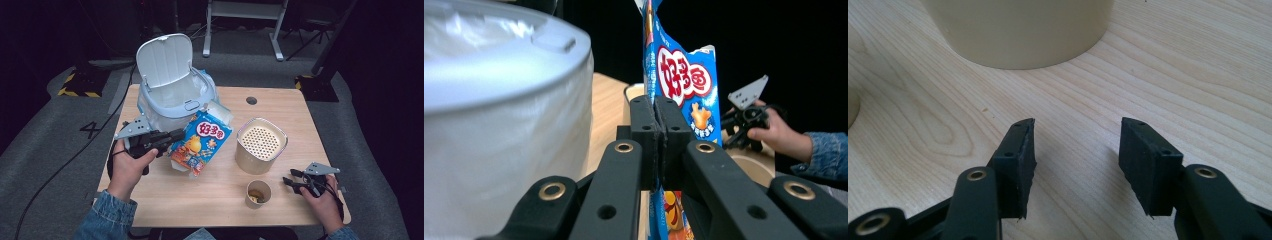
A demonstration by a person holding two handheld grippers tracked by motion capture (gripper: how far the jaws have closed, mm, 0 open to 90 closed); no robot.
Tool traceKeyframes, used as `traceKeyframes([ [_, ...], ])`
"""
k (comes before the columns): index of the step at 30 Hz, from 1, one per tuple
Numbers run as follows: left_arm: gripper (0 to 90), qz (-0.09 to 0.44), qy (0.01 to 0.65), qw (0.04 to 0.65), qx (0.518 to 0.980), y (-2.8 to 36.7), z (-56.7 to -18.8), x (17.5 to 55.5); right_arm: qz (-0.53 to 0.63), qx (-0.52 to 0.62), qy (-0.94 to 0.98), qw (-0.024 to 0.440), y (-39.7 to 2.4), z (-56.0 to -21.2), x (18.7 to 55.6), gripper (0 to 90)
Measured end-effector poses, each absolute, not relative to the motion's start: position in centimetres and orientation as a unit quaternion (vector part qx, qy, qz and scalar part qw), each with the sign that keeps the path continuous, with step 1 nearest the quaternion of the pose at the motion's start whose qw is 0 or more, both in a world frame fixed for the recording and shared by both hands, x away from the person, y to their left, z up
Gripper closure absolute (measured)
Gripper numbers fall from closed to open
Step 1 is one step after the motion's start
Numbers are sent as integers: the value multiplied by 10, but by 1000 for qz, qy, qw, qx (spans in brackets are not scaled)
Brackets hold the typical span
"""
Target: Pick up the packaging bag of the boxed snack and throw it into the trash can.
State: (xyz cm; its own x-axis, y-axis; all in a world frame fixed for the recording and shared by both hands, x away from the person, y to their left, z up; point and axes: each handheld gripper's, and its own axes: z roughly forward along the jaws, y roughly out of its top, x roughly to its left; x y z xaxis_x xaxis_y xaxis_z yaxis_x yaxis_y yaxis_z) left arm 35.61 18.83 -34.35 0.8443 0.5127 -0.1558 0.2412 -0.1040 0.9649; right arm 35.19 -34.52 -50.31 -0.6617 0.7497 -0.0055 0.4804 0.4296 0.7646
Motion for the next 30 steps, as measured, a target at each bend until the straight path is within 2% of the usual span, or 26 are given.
traceKeyframes([
  [30,882,197,257,673,665,201,-257,369,383,372,827,177,-345,-503,352,490],
])
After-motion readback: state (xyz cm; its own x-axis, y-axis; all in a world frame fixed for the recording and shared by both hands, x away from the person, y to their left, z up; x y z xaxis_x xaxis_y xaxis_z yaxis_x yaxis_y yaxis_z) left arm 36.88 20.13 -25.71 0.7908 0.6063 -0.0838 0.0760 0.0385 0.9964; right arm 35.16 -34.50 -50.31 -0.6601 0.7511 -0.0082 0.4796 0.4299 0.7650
